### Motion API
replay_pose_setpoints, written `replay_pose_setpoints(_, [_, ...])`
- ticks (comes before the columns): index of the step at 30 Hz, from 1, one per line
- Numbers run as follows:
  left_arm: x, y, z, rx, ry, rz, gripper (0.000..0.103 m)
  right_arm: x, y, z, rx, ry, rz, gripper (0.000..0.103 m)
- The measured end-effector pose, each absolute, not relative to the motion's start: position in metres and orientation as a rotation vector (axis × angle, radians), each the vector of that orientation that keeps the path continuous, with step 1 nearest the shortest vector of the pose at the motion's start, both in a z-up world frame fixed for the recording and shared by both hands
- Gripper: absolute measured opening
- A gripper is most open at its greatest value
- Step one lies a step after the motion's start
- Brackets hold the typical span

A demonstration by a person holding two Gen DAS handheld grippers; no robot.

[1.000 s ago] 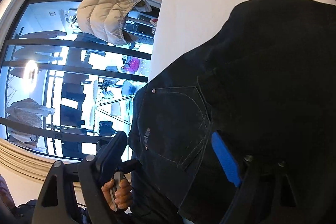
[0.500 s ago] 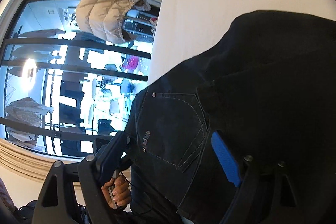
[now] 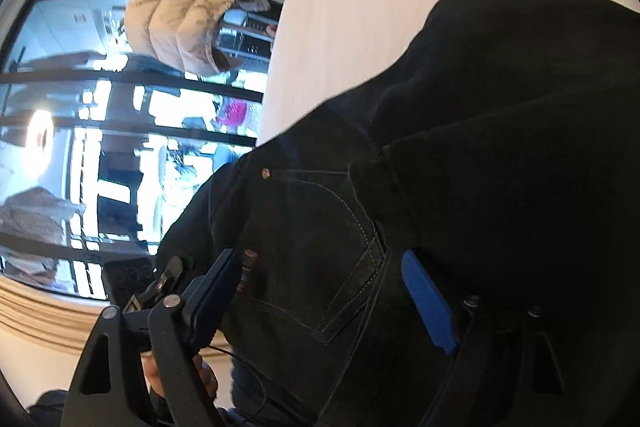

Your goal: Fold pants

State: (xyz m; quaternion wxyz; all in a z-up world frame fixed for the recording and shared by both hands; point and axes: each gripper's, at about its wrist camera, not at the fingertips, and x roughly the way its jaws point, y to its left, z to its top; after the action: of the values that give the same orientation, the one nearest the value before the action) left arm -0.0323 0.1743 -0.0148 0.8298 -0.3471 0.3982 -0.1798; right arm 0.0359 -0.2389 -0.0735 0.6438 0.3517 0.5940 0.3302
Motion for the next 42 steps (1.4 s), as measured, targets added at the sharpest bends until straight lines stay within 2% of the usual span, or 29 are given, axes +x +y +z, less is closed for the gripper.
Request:
replay_pose_setpoints(6, [-0.018, 0.082, 0.029, -0.457, 0.831, -0.504, 0.014, 0.036, -0.271, -0.049, 0.886, 1.255, 0.785, 0.085])
replay_pose_setpoints(10, [-0.009, 0.009, 0.024, -0.32, 0.879, -0.607, 0.014, 0.037, -0.299, -0.042, 0.961, 1.209, 0.814, 0.086])
replay_pose_setpoints(15, [-0.007, -0.077, -0.008, -0.11, 0.968, -0.684, 0.014, 0.028, -0.34, -0.041, 1.015, 1.172, 0.787, 0.09])
replay_pose_setpoints(21, [-0.011, -0.122, -0.027, 0.091, 1.001, -0.655, 0.015, 0.011, -0.356, -0.041, 1.02, 1.161, 0.763, 0.094])
replay_pose_setpoints(27, [-0.034, -0.156, -0.025, 0.275, 0.938, -0.635, 0.015, 0.011, -0.333, -0.029, 0.903, 1.18, 0.804, 0.094])
replay_pose_setpoints(38, [-0.044, -0.215, -0.017, 0.449, 0.867, -0.649, 0.015, 0.009, -0.302, -0.021, 0.737, 1.214, 0.829, 0.094])
replay_pose_setpoints(41, [-0.052, -0.231, -0.016, 0.507, 0.841, -0.657, 0.015, 0.011, -0.303, -0.018, 0.693, 1.199, 0.792, 0.081])
replay_pose_setpoints(42, [-0.056, -0.237, -0.016, 0.521, 0.835, -0.658, 0.015, 0.012, -0.304, -0.018, 0.675, 1.208, 0.773, 0.071])
